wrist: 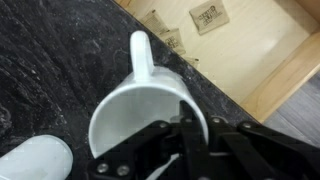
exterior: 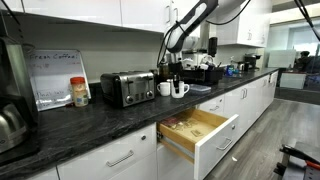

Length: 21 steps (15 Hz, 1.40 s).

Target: Open the drawer then remove the cup from the drawer

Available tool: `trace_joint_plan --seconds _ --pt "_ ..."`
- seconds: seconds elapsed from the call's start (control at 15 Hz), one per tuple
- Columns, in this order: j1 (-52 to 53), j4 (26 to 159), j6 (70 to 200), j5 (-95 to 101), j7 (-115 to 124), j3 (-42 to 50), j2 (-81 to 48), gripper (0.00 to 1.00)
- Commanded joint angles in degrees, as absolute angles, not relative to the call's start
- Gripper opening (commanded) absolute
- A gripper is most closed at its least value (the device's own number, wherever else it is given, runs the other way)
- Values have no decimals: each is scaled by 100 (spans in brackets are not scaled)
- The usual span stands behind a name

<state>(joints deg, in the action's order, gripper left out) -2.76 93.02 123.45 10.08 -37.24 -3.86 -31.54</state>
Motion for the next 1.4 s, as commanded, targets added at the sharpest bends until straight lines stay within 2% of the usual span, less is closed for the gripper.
trace_joint_plan --seconds 0.0,0.93,1.0,1.07,1.2,1.33 --pt "-384 8791 12476 916 -4044 -461 -3592 2" --pt "-448 8206 12395 873 -4276 -483 -4115 2" --pt "-448 8197 12387 874 -4262 -474 -4116 8" --pt "-464 8197 12367 851 -4270 -481 -4107 33" --pt "-474 8181 12338 849 -4282 -475 -4096 38" --pt "-485 8146 12321 848 -4288 -471 -4092 51"
